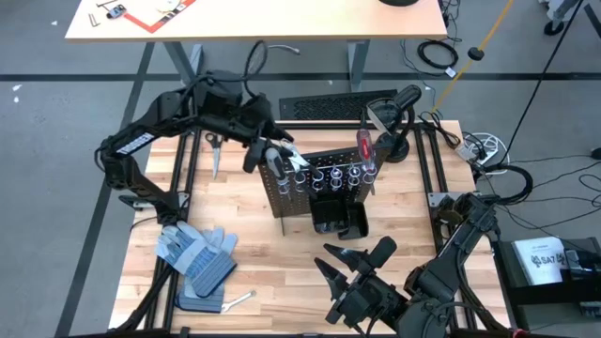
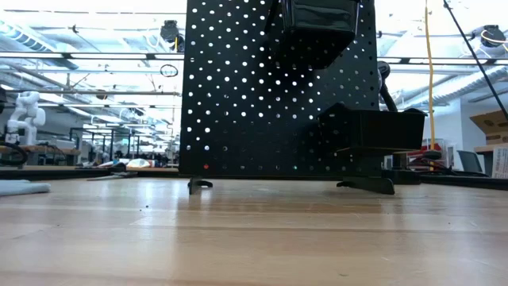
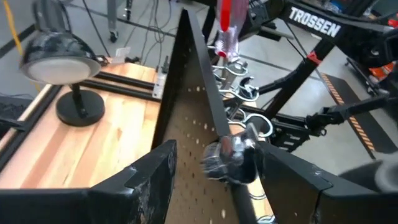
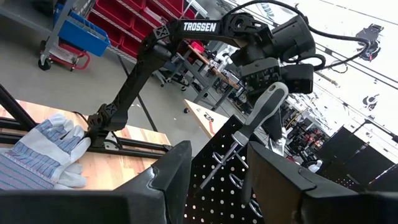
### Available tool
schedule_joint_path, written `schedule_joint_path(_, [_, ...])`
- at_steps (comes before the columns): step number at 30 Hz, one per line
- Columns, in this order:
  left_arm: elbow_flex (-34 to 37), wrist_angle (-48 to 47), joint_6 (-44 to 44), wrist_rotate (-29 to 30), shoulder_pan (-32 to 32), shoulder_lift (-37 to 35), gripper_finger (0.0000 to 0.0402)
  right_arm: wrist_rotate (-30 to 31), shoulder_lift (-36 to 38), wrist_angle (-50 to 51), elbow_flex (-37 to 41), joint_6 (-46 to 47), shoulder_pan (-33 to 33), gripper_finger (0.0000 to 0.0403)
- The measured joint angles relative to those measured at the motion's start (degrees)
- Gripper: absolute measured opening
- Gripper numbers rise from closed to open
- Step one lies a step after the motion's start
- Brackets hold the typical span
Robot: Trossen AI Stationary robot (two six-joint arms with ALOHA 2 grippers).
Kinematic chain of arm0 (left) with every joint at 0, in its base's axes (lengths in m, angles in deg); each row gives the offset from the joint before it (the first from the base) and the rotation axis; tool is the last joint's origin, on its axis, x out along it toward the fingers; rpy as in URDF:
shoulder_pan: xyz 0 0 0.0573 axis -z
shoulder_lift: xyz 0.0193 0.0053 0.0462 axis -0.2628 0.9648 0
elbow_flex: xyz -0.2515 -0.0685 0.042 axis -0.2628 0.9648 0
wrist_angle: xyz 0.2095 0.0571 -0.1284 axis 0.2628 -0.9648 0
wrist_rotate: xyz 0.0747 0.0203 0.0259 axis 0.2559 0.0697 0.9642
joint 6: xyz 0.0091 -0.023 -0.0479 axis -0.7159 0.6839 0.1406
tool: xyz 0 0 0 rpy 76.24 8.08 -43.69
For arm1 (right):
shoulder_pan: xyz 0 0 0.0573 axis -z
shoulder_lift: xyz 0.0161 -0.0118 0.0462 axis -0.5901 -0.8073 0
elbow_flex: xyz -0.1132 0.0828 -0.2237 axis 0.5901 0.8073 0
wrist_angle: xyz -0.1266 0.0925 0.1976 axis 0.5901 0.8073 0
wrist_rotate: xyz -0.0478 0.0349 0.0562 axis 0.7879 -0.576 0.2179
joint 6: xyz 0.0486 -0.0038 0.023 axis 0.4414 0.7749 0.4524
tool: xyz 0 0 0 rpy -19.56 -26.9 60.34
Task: Hang tools onto peg board
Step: Unhang the black pliers from the black peg board
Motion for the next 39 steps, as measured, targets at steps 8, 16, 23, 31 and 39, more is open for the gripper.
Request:
schedule_joint_path(8, [0.0, 2.0, -0.4, -0.3, 0.5, 0.4, 0.0174, 0.0, 0.0, 0.4, 0.0, 0.0, 0.0, 0.0151])
schedule_joint_path(16, [-0.1, 3.6, -0.2, -1.2, 0.7, 0.0, 0.0070, 0.0, 0.0, 0.4, 0.0, 0.0, 0.0, 0.0151])
schedule_joint_path(23, [-0.2, 4.3, -1.5, -1.4, 1.9, -0.3, 0.0047, 0.0, 0.0, 0.4, 0.0, 0.4, 0.0, 0.0151])
schedule_joint_path(31, [0.0, 5.5, -2.2, -1.3, 2.0, -0.5, 0.0048, 0.0, 0.0, 0.4, 0.0, 0.4, 0.0, 0.0151])
schedule_joint_path(39, [0.0, 6.9, -6.2, -0.5, 3.4, -1.0, 0.0043, 0.0, 0.0, 0.5, 0.0, 0.3, 0.0, 0.0151])
